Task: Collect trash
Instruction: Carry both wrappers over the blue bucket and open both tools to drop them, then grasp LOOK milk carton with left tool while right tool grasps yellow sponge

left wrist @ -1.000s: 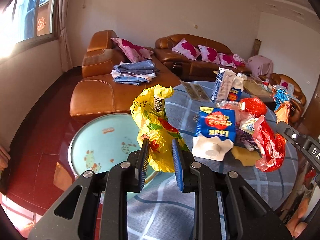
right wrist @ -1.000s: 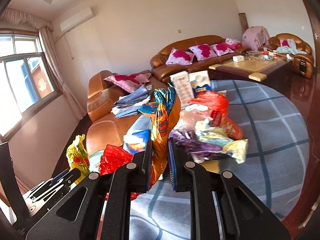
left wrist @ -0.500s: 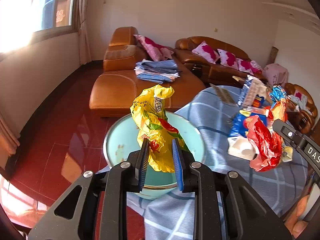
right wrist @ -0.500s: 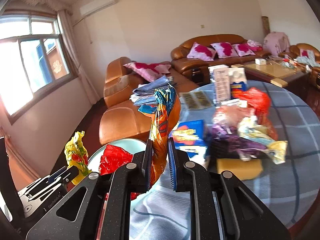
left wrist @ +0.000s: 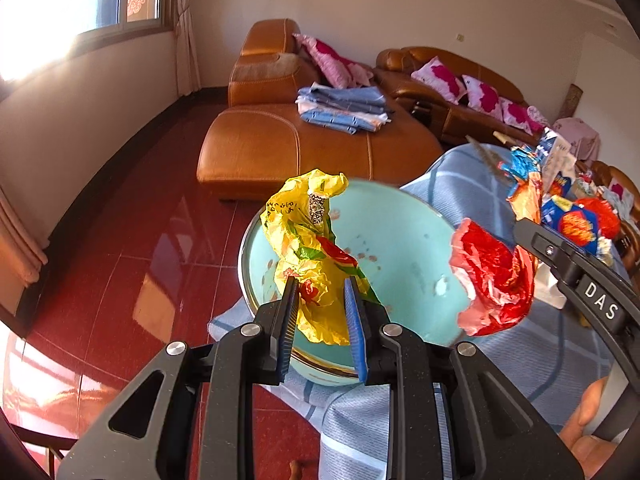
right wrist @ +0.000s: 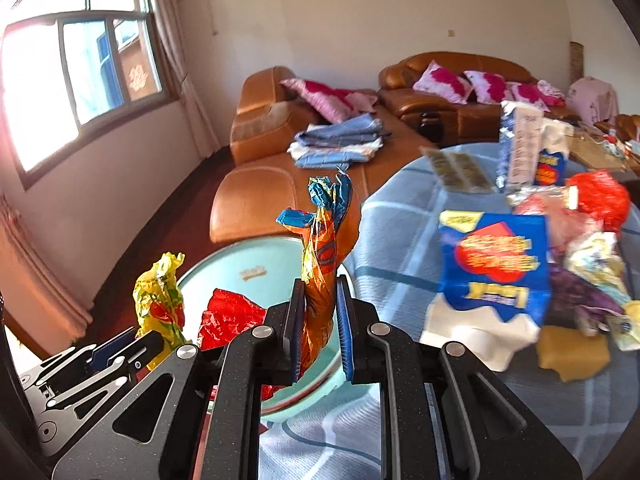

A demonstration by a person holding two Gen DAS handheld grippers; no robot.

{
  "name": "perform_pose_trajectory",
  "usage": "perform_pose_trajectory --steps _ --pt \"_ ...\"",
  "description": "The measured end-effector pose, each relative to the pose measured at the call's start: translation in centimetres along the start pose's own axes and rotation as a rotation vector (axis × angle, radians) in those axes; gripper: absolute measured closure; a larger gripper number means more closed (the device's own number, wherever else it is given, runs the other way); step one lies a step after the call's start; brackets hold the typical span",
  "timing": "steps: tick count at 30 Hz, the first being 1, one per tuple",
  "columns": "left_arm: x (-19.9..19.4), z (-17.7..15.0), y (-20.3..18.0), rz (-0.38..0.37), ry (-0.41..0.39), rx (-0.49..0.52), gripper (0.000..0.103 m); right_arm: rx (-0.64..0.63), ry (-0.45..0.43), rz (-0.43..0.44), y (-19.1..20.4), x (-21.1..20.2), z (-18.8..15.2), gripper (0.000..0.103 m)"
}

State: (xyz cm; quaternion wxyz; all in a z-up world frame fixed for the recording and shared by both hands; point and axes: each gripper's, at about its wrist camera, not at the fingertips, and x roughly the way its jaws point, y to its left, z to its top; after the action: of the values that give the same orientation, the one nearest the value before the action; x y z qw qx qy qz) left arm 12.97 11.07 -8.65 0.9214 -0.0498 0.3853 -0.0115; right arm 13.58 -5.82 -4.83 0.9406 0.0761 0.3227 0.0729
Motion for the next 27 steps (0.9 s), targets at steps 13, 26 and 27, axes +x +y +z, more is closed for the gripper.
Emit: perform_pose_trajectory --steps 13,26,27 --pt "2.9 0.1 0.8 0.044 0.062 -0.025 0.072 -0.02 0.031 0.052 -0.2 3.2 -0.4 0.058" --pt "0.2 -0.1 0.2 0.076 0.022 -0.069 0.019 0.039 -0.096 -0.041 -3.3 -4.5 -0.9 0.027" --pt "-0.2 -0.2 -0.3 0.068 0.017 -0.063 0.018 0.058 -0.098 -0.055 -4.1 -5.2 -1.3 0.027"
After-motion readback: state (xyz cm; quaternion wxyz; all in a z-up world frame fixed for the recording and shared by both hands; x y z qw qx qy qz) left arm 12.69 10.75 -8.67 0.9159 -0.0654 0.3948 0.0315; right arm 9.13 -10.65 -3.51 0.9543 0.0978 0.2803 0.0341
